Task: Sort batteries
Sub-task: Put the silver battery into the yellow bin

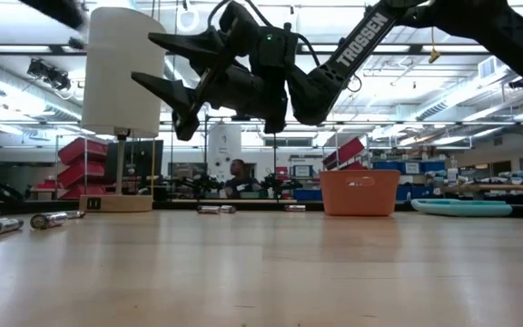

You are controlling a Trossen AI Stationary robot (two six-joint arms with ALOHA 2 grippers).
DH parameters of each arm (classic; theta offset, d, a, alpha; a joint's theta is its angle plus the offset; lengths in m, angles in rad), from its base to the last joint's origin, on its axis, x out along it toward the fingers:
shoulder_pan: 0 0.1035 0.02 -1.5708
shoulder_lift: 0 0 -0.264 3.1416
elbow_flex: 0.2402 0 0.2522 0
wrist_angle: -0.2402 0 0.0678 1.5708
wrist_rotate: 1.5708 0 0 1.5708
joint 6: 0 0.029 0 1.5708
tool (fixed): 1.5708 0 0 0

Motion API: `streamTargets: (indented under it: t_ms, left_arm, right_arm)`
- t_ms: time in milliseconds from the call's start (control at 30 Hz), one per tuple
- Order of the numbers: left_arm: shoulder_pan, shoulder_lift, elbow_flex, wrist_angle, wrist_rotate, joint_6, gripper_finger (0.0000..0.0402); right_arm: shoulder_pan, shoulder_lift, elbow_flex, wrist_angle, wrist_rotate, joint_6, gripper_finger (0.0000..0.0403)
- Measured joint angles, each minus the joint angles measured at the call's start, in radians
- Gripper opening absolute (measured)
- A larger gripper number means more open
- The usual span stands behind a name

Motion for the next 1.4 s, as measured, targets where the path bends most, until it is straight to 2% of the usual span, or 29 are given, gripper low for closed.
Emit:
streamTargets:
  t_ms: [100, 167, 233, 300, 400, 533, 633, 733, 833, 933, 1000, 1067, 1167, 1300, 1400]
  left_arm:
    - [-0.014, 0.0, 0.117, -0.042, 0.335, 0.053, 0.002]
    - [-0.013, 0.0, 0.181, -0.05, 0.558, 0.008, 0.002]
    - [-0.018, -0.001, 0.228, -0.039, 0.643, -0.09, 0.0016]
    - [-0.029, -0.001, 0.257, -0.011, 0.667, -0.161, 0.0009]
    - [-0.042, -0.001, 0.268, 0.049, 0.667, -0.18, 0.0002]
    - [-0.05, -0.001, 0.268, 0.04, 0.62, -0.177, 0.0004]
    - [-0.05, -0.001, 0.268, 0.003, 0.606, -0.166, 0.0004]
    - [-0.05, -0.001, 0.268, -0.04, 0.575, -0.161, 0.0005]
    - [-0.05, -0.001, 0.268, -0.071, 0.523, -0.161, 0.0005]
    - [-0.05, 0.0, 0.267, -0.078, 0.477, -0.16, 0.0005]
    - [-0.05, 0.0, 0.267, -0.079, 0.455, -0.16, 0.0005]
    - [-0.05, -0.001, 0.267, -0.079, 0.454, -0.156, 0.0005]
    - [-0.05, 0.0, 0.267, -0.083, 0.446, -0.147, 0.0005]
    - [-0.05, 0.0, 0.266, -0.106, 0.391, -0.127, 0.0005]
    - [-0.05, 0.0, 0.257, -0.105, 0.353, -0.126, 0.0005]
  right_arm:
    - [0.001, 0.0, 0.0, -0.001, -0.005, 0.0, 0.0224]
    - [0.002, 0.0, 0.0, 0.0, -0.01, -0.001, 0.0224]
    - [0.002, 0.0, 0.0, -0.001, -0.013, -0.007, 0.0224]
    - [0.002, 0.0, 0.0, -0.001, -0.013, -0.009, 0.0224]
    - [0.001, 0.0, 0.0, -0.001, -0.014, -0.01, 0.0222]
    - [0.002, 0.0, 0.0, -0.001, -0.032, -0.029, 0.0218]
    - [0.01, 0.0, 0.0, -0.021, -0.076, -0.14, 0.0213]
    - [0.039, -0.002, 0.0, -0.143, -0.062, -0.329, 0.0205]
    - [0.071, -0.002, 0.0, -0.313, 0.076, -0.543, 0.0195]
    - [0.097, -0.002, 0.0, -0.48, 0.289, -0.747, 0.0188]
    - [0.114, -0.002, -0.001, -0.54, 0.431, -0.831, 0.0186]
    - [0.13, -0.002, 0.0, -0.569, 0.528, -0.885, 0.0186]
    - [0.142, -0.001, 0.054, -0.684, 0.594, -0.923, 0.0186]
    - [0.156, -0.001, 0.208, -0.944, 0.695, -0.993, 0.0185]
    - [0.173, -0.001, 0.286, -1.066, 0.708, -1.038, 0.0186]
